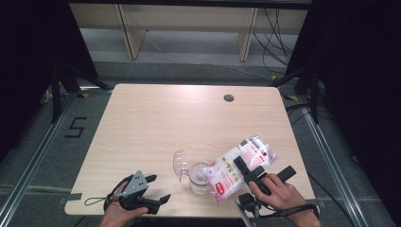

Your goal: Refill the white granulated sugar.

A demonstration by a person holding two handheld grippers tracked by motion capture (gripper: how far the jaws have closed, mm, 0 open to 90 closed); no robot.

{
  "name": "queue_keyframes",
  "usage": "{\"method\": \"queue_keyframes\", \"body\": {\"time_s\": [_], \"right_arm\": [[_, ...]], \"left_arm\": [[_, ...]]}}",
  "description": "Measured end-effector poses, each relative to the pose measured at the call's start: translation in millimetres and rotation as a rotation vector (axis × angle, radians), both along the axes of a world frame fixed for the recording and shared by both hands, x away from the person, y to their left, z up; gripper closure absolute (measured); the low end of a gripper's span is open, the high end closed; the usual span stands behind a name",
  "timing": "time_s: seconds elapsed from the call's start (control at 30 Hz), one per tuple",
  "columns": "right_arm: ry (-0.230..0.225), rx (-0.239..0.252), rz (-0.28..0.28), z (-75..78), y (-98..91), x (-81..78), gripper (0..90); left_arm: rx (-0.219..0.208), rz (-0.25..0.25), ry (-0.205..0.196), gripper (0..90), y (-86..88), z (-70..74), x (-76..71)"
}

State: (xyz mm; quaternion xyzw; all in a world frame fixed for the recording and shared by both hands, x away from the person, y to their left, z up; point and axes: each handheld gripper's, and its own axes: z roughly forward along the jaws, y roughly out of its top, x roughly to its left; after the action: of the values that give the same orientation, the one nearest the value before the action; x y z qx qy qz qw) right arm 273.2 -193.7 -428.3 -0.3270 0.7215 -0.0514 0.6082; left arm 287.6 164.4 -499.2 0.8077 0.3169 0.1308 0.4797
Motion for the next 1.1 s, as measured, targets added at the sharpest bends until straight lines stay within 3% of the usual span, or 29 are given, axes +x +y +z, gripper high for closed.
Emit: {"method": "queue_keyframes", "body": {"time_s": [0.67,0.73,0.8,1.1], "right_arm": [[-0.004,-0.016,-0.001,0.3,1.6,0.3,60.7],[-0.003,-0.035,-0.005,1.3,1.3,-0.5,60.7],[-0.002,-0.015,-0.001,0.4,0.2,-0.6,60.7],[-0.008,-0.019,0.001,0.3,-0.2,-0.4,60.9]], "left_arm": [[0.002,0.0,-0.002,15.8,0.0,0.2,0.2],[-0.005,0.005,0.001,15.8,0.1,0.1,-0.2],[-0.004,0.004,0.002,15.8,0.1,0.2,0.1],[-0.006,0.005,0.0,15.8,0.3,0.9,0.1]]}}
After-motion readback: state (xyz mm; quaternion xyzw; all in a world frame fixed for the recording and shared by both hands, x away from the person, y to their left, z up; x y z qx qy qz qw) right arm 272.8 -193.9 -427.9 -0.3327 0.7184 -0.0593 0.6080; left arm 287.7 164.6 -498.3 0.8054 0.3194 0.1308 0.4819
